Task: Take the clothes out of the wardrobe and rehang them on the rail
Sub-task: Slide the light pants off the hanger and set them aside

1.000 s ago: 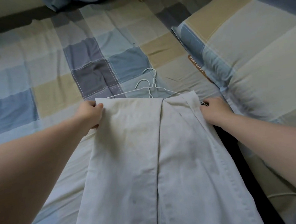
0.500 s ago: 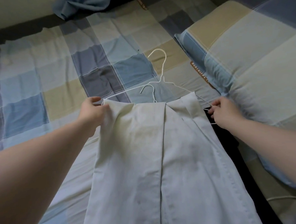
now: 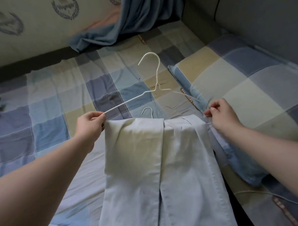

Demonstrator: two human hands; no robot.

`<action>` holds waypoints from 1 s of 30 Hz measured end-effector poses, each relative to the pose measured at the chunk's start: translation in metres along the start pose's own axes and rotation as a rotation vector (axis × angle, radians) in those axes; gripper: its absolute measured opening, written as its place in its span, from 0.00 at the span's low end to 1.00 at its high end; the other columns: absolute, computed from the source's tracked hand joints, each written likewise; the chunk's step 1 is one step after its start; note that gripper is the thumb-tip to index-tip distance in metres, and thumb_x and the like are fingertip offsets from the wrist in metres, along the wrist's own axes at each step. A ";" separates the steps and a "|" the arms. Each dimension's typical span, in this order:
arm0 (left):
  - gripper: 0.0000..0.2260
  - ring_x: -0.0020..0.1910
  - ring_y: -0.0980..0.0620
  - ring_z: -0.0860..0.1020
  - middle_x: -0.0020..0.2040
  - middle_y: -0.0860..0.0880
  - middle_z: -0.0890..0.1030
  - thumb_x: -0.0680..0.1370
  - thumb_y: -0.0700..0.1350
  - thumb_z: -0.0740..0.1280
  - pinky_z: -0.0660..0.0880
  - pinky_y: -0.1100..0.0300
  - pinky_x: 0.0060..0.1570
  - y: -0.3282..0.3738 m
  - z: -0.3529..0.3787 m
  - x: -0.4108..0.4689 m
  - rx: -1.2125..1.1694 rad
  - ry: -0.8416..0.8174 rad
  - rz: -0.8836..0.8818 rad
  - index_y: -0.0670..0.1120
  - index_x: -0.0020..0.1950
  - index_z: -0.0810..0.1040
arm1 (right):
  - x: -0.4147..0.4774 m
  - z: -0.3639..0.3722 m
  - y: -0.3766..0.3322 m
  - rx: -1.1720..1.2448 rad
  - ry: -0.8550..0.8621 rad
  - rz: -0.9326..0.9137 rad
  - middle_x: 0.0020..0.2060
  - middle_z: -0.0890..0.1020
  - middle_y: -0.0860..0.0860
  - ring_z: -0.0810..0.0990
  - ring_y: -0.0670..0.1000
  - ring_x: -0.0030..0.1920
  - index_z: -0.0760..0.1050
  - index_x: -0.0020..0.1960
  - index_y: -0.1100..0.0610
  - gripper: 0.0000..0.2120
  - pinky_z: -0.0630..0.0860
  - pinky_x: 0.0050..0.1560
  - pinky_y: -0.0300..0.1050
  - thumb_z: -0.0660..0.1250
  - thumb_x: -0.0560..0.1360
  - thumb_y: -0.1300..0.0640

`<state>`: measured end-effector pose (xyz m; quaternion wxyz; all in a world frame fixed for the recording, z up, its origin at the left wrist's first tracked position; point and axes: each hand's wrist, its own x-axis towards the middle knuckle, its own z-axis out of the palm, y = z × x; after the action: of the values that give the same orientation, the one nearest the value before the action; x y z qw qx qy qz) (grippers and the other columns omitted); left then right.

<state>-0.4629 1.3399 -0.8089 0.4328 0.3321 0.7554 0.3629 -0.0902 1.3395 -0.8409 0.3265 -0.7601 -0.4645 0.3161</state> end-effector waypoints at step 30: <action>0.03 0.48 0.53 0.80 0.47 0.52 0.82 0.81 0.43 0.67 0.75 0.62 0.49 0.253 -0.226 -0.450 0.070 -0.441 0.738 0.49 0.52 0.81 | -0.528 -0.357 -0.386 -0.159 -0.061 -0.273 0.23 0.74 0.48 0.68 0.43 0.22 0.82 0.42 0.55 0.10 0.66 0.28 0.36 0.66 0.79 0.53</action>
<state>-0.4359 1.0448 -0.3295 0.4136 0.6641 0.4874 0.3876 -0.1980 0.9221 -0.2329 0.2911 -0.7034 -0.5966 0.2540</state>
